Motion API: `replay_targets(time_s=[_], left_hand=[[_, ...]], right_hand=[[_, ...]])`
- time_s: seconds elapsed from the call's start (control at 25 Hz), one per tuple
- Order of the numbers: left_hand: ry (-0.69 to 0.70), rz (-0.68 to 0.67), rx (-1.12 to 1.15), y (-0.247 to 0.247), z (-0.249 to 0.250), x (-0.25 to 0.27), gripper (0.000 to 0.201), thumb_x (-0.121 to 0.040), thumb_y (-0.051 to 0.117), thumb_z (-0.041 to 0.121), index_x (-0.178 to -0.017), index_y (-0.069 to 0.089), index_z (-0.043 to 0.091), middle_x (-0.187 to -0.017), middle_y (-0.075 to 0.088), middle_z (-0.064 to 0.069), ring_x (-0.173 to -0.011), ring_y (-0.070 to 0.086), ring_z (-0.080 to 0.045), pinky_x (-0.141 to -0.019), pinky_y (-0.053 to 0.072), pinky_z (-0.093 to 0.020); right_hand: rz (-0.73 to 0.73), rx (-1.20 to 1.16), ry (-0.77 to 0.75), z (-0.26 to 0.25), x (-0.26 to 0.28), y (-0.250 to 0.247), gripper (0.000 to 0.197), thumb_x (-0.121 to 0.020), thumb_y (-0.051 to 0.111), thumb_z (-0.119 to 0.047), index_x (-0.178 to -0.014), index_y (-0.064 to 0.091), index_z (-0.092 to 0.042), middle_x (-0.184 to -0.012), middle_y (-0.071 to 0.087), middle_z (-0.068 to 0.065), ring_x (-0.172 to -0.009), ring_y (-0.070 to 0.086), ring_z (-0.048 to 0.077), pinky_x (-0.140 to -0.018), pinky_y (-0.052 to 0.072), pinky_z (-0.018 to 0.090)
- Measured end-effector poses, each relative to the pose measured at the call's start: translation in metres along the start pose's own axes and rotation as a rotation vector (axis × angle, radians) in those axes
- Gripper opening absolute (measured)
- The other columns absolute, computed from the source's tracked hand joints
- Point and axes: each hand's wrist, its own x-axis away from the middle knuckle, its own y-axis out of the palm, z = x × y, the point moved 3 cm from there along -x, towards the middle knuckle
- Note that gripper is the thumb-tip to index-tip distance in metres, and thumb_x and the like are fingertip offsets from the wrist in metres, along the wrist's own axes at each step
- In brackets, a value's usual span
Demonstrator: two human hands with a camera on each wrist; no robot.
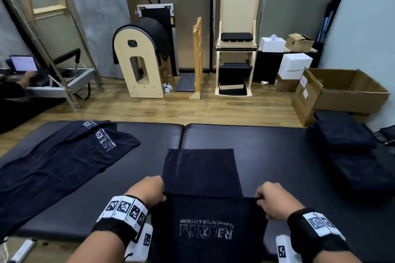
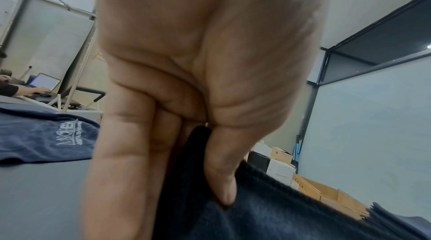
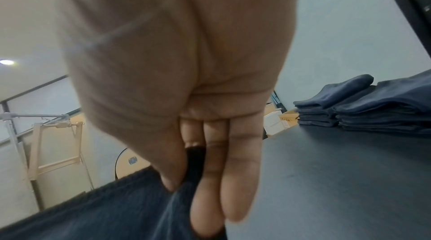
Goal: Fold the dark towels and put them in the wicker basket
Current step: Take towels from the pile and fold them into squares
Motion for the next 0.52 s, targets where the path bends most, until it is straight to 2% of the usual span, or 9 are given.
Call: replay_targets(time_s=[0.08, 0.16, 0.28, 0.4, 0.52], left_hand=[[0.014, 0.035, 0.025, -0.013, 0.0, -0.023, 0.02, -0.088, 0.067, 0.027, -0.102, 0.064, 0.014, -0.114, 0.068, -0.011, -0.098, 0.066, -0.029, -0.075, 0.045, -0.027], [0.018, 0.07, 0.06, -0.023, -0.003, -0.047, 0.012, -0.088, 0.068, 0.025, -0.091, 0.06, 0.016, -0.107, 0.068, -0.012, -0.086, 0.067, -0.029, -0.071, 0.049, -0.029], [0.005, 0.099, 0.127, -0.032, -0.016, -0.102, 0.017, -0.088, 0.065, 0.021, -0.077, 0.052, 0.019, -0.093, 0.065, -0.01, -0.067, 0.068, -0.026, -0.062, 0.053, -0.03], [0.005, 0.124, 0.115, -0.039, -0.027, -0.156, 0.02, -0.087, 0.062, 0.023, -0.072, 0.049, 0.02, -0.094, 0.065, -0.011, -0.082, 0.069, -0.032, -0.072, 0.055, -0.036], [0.04, 0.148, 0.101, -0.044, -0.038, -0.202, 0.009, -0.087, 0.061, 0.025, -0.081, 0.06, 0.019, -0.096, 0.065, -0.011, -0.091, 0.064, -0.035, -0.078, 0.054, -0.038]], right_hand=[[0.076, 0.021, -0.018, -0.001, -0.028, -0.007, 0.015, -0.086, 0.053, -0.017, -0.077, 0.066, -0.017, -0.071, 0.064, 0.0, -0.061, 0.067, 0.019, -0.065, 0.059, 0.032], [0.133, 0.017, -0.025, -0.006, -0.052, -0.013, 0.012, -0.085, 0.056, -0.021, -0.079, 0.066, -0.02, -0.074, 0.066, -0.001, -0.066, 0.066, 0.019, -0.07, 0.058, 0.033], [0.171, 0.033, -0.003, -0.016, -0.104, -0.017, 0.012, -0.088, 0.058, -0.021, -0.085, 0.069, -0.024, -0.084, 0.07, 0.002, -0.081, 0.067, 0.024, -0.077, 0.056, 0.035], [0.173, 0.064, 0.01, -0.03, -0.155, -0.018, 0.013, -0.089, 0.058, -0.019, -0.087, 0.071, -0.023, -0.09, 0.073, 0.003, -0.092, 0.065, 0.028, -0.08, 0.053, 0.035], [0.168, 0.077, 0.053, -0.04, -0.196, -0.017, 0.014, -0.089, 0.059, -0.019, -0.091, 0.071, -0.025, -0.097, 0.074, 0.004, -0.097, 0.066, 0.03, -0.083, 0.053, 0.035]])
